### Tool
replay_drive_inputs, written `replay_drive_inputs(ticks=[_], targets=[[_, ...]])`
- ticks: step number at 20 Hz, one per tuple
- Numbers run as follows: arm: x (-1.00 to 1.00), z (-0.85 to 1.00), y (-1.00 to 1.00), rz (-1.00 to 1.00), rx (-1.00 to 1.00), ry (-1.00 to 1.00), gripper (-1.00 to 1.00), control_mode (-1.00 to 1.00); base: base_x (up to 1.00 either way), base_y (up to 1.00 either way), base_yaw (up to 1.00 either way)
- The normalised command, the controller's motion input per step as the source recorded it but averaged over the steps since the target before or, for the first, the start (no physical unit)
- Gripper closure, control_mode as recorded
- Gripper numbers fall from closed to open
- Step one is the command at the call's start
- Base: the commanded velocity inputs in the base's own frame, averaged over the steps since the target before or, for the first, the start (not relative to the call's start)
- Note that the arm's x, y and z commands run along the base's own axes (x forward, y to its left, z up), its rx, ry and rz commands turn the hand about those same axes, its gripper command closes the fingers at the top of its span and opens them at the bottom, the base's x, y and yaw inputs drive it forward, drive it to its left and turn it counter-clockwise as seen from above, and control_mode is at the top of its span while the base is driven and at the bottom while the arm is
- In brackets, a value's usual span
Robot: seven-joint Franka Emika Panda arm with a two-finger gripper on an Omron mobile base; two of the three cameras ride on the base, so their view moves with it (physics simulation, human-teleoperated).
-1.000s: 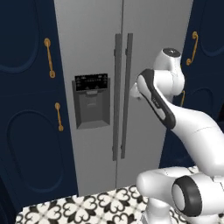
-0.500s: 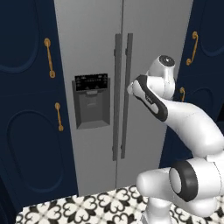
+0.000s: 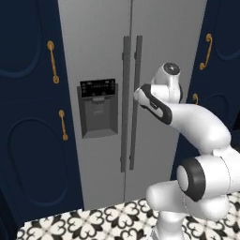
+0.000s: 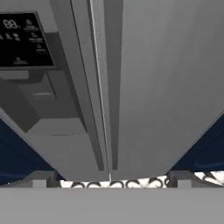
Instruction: Take the strawberry from the fridge and place it on top of the pancake, located on the dining counter.
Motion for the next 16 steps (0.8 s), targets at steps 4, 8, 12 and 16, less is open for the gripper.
replay_drive_inputs(ticks=[4,8,12,16], targets=[[0.73,-0.33,0.00,0.00,0.00,-0.14,-1.00,-1.00,0.00,0.00,0.00],[0.55,-0.20,0.00,0.00,0.00,-0.14,-1.00,-1.00,0.00,0.00,0.00],[0.66,-0.11,0.00,0.00,0.00,-0.06,-1.00,-1.00,0.00,0.00,0.00],[0.84,0.00,-0.01,0.03,0.00,0.00,-1.00,-1.00,0.00,0.00,0.00]])
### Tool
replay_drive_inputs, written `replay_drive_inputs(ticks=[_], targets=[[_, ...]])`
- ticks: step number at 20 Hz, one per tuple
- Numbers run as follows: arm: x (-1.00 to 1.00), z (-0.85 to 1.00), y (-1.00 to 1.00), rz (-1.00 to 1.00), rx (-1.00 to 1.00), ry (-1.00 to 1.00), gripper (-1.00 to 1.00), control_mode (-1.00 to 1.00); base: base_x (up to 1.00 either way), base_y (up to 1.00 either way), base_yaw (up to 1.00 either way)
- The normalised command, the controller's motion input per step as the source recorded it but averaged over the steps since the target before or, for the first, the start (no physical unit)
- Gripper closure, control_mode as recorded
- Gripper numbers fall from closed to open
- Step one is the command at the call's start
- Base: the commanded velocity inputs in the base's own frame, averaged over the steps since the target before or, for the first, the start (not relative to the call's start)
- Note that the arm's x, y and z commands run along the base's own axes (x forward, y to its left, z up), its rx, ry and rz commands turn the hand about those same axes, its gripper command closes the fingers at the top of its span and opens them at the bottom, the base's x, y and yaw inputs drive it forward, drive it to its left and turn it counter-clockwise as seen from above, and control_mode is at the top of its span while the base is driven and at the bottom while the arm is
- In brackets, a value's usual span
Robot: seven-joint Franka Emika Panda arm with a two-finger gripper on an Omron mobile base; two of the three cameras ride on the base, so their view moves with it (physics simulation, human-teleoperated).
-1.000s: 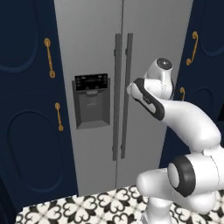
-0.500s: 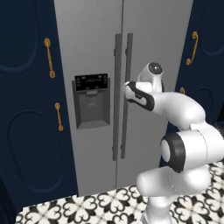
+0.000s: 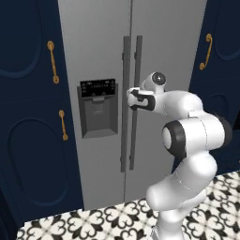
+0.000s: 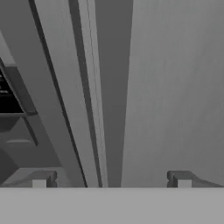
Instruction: Take the strawberry from the fridge and place it on top of the pancake, located on the dining counter.
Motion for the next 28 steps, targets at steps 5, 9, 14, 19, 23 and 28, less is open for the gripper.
replay_drive_inputs(ticks=[5,9,14,19,23,28], targets=[[0.74,0.00,-0.02,0.05,0.00,0.00,-1.00,-1.00,0.00,0.00,0.00],[0.74,0.00,-0.11,0.06,0.00,0.00,-1.00,-1.00,0.00,0.00,0.00],[0.52,-0.03,-0.11,0.08,0.00,0.00,-1.00,-1.00,0.00,0.00,0.00],[0.23,-0.02,0.00,0.06,0.00,-0.01,1.00,-1.00,0.00,0.00,0.00],[0.01,0.00,0.00,0.00,0.00,0.00,1.00,-1.00,0.00,0.00,0.00],[-0.03,-0.01,-0.10,0.00,0.00,0.00,1.00,-1.00,0.00,0.00,0.00]])
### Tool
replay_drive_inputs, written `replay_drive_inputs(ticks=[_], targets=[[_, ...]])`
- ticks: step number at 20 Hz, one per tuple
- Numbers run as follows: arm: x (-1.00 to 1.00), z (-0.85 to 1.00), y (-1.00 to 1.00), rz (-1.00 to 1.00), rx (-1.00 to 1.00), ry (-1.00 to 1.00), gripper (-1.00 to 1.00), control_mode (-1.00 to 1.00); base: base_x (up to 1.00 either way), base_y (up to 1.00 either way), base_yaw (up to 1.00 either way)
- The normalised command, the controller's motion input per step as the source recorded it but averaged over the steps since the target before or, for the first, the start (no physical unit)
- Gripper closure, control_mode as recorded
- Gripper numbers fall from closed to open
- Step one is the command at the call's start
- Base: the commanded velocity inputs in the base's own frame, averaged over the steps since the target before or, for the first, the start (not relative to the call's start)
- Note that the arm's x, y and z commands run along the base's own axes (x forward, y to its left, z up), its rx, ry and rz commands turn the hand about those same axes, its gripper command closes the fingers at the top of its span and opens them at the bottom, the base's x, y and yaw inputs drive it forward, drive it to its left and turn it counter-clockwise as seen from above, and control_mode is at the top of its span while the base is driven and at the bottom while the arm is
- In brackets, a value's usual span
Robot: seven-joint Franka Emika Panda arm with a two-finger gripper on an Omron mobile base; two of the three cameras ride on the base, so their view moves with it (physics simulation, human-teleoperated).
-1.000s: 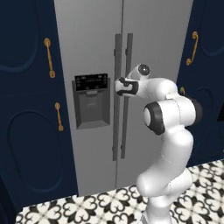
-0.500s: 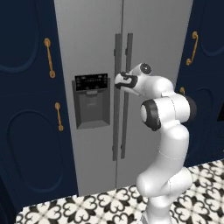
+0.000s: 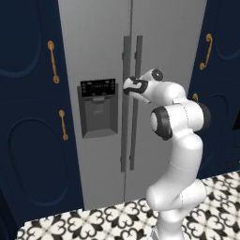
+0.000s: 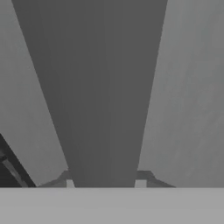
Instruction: Take the strawberry from the fridge and place it on top of the pancake, located on the dining counter.
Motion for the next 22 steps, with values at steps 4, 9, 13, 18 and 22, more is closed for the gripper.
replay_drive_inputs(ticks=[4,9,13,18,22], targets=[[-0.76,-0.06,-0.71,0.00,0.00,0.00,1.00,-1.00,0.00,0.00,0.00],[-0.95,-0.02,-0.92,0.00,0.00,0.02,1.00,-1.00,0.00,0.00,0.00],[-0.89,-0.01,-0.99,0.00,0.00,0.07,1.00,-1.00,0.00,0.00,0.00],[-0.49,-0.13,-1.00,0.01,0.00,0.14,1.00,-1.00,0.00,0.00,0.00],[-0.28,-0.21,-1.00,0.05,0.01,0.06,1.00,-1.00,0.00,0.00,0.00]])
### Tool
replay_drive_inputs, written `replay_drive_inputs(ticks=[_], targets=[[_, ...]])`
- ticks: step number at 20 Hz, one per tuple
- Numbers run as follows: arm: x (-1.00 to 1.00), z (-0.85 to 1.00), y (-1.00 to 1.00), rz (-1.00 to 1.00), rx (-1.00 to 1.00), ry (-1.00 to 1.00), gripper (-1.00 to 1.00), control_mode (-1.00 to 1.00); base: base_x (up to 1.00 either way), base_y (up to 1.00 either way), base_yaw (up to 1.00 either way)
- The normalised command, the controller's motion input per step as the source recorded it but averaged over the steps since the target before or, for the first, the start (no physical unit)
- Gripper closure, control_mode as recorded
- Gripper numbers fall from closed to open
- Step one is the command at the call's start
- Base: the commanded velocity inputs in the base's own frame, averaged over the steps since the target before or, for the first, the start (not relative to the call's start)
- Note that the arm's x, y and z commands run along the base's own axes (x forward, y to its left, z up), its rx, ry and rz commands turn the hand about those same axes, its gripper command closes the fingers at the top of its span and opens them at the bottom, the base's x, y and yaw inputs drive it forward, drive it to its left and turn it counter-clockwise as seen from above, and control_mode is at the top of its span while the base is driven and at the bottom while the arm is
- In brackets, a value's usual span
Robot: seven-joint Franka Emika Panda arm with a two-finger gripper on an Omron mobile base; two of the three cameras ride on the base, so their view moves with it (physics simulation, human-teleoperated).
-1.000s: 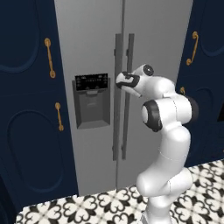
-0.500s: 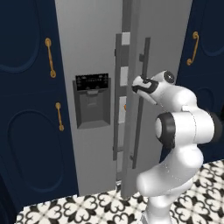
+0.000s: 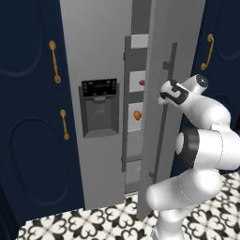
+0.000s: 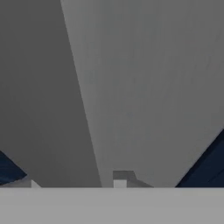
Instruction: Take the strawberry from the fridge and place it on top of the pancake, located on the dining counter.
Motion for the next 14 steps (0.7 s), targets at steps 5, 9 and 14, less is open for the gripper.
replay_drive_inputs(ticks=[5,9,14], targets=[[-0.47,-0.02,-0.93,0.03,0.10,-0.02,1.00,-1.00,0.00,0.00,0.00],[-0.52,0.00,-0.80,0.08,0.09,-0.02,-1.00,-1.00,0.00,0.00,0.00],[-0.07,0.00,-0.32,0.07,0.02,0.00,-1.00,-1.00,0.00,0.00,0.00]])
